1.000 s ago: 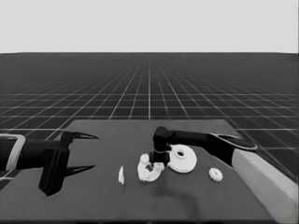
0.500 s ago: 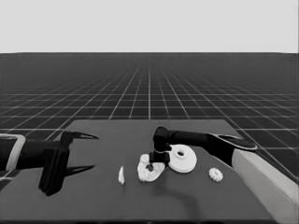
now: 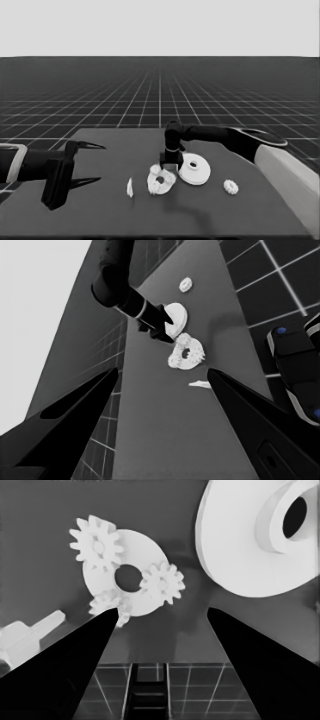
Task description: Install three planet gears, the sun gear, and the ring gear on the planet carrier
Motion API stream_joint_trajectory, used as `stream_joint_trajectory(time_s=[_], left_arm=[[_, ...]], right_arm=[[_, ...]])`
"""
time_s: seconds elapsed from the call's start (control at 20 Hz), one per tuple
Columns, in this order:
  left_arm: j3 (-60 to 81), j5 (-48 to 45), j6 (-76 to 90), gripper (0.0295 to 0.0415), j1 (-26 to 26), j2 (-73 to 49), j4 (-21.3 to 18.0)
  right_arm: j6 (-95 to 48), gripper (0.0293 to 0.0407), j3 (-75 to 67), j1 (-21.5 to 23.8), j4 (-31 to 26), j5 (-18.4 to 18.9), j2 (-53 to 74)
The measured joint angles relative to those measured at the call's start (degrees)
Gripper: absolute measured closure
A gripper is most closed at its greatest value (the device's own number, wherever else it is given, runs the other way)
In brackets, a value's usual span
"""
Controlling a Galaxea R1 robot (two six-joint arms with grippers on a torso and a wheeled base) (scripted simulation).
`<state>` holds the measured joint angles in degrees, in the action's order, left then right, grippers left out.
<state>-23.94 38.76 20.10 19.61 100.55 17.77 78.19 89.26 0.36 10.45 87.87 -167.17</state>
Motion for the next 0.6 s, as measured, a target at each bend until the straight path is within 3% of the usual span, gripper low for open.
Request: stream_joint_trajectory(time_s=[0.05, 0.1, 0.2, 0.5, 0.6], left_arm=[[0.0, 0.0, 0.0, 0.0326, 0.0, 0.0, 0.0], [0.0, 0.0, 0.0, 0.0326, 0.0, 0.0, 0.0], [0.0, 0.0, 0.0, 0.0326, 0.0, 0.0, 0.0], [0.0, 0.0, 0.0, 0.0326, 0.0, 0.0, 0.0], [0.0, 0.0, 0.0, 0.0326, 0.0, 0.0, 0.0]], right_arm=[[-1.19, 0.0314, -18.82, 0.17, -0.2, -0.31, 13.83], [-7.12, 0.0315, -25.32, 0.32, -0.59, -1.24, 29.48], [-19.49, 0.0315, -22.32, 0.53, -1.58, -3.07, 41.54], [-27.08, 0.0315, -17.67, 0.62, -2.43, -4.05, 44.89], [-28.1, 0.0315, -13.89, -7.69, 3.83, -9.65, 43.01]])
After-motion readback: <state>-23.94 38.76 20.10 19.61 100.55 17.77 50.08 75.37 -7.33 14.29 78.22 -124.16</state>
